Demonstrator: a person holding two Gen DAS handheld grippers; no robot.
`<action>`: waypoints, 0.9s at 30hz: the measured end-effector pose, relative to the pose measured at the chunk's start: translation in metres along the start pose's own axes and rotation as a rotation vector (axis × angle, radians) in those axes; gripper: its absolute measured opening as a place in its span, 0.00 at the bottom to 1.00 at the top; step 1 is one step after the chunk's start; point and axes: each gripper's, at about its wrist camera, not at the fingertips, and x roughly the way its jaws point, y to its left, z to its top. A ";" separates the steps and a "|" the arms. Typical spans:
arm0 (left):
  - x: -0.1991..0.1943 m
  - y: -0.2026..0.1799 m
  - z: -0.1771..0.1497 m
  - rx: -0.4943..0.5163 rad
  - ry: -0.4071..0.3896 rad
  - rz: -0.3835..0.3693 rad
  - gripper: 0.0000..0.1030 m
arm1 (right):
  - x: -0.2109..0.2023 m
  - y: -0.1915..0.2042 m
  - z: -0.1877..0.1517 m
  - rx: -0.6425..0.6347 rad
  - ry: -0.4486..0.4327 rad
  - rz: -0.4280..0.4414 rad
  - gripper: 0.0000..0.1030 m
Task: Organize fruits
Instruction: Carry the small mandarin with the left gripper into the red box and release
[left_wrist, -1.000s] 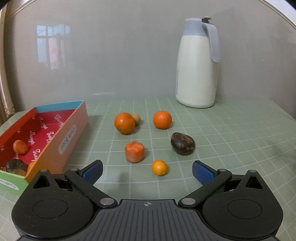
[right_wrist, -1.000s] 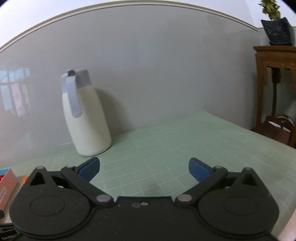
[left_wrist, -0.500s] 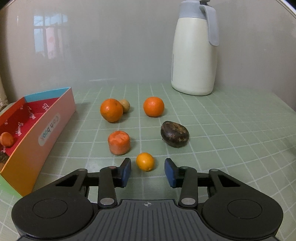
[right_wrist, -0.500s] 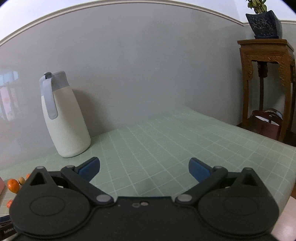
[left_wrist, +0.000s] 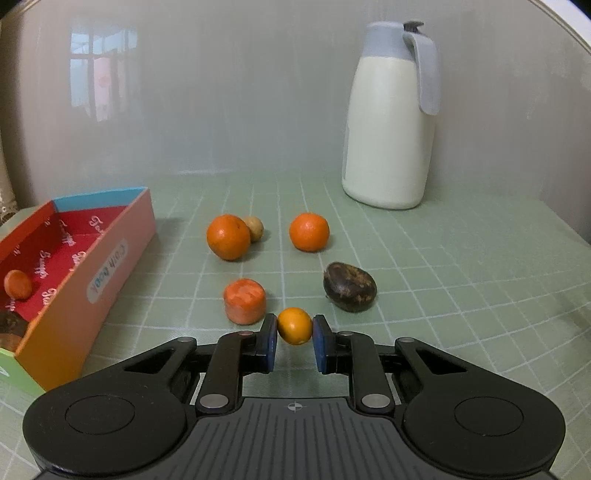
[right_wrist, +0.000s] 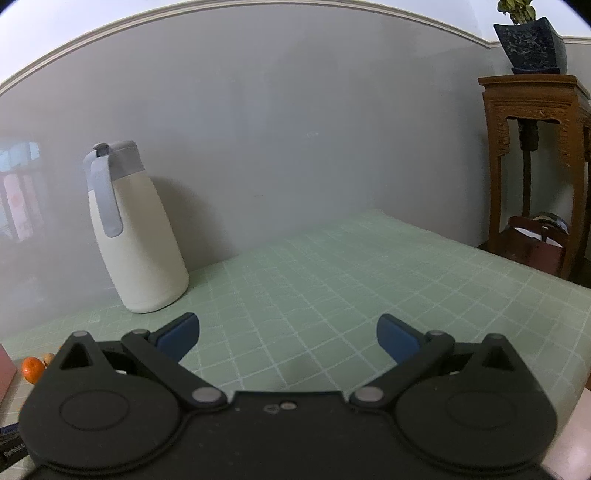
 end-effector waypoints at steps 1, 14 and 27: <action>-0.002 0.002 0.001 -0.002 -0.006 0.001 0.20 | 0.000 0.001 0.000 0.002 0.001 0.004 1.00; -0.035 0.044 0.008 -0.020 -0.064 0.045 0.20 | -0.002 0.034 -0.005 -0.019 0.019 0.052 1.00; -0.050 0.090 0.009 -0.051 -0.091 0.113 0.20 | -0.001 0.068 -0.012 -0.047 0.039 0.099 1.00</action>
